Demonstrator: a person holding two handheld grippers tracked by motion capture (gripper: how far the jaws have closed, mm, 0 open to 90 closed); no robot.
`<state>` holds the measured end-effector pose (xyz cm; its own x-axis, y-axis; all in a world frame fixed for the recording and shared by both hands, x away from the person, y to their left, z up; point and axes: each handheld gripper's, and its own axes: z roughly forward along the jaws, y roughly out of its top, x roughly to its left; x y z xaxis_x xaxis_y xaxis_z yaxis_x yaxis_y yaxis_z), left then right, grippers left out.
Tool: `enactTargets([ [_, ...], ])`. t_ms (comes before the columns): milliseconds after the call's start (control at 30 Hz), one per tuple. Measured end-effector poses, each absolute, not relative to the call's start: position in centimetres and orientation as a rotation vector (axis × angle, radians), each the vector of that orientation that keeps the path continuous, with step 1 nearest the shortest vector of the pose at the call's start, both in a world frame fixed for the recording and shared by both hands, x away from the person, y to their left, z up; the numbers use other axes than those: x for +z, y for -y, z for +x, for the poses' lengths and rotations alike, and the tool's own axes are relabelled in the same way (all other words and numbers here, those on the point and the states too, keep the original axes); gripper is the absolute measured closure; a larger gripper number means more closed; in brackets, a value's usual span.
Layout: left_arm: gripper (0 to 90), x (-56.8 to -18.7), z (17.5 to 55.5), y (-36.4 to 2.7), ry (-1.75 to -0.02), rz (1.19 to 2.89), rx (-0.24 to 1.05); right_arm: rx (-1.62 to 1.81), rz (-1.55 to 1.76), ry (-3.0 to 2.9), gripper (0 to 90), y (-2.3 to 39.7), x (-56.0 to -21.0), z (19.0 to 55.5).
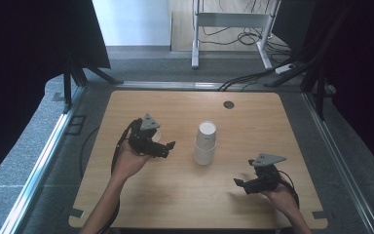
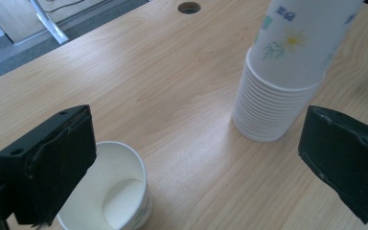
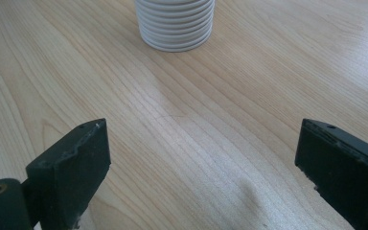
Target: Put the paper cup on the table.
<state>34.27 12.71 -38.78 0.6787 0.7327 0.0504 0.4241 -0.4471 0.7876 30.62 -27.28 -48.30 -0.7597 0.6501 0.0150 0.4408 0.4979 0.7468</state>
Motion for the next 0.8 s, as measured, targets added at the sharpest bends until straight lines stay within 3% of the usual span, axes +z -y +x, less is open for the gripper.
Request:
enactTargets([
  [800, 0.0, -41.9, 29.4, -12.4, -0.826, 2.064, 0.500, 1.111, 0.907, -2.500, 4.3, 27.1, -48.4, 30.5],
])
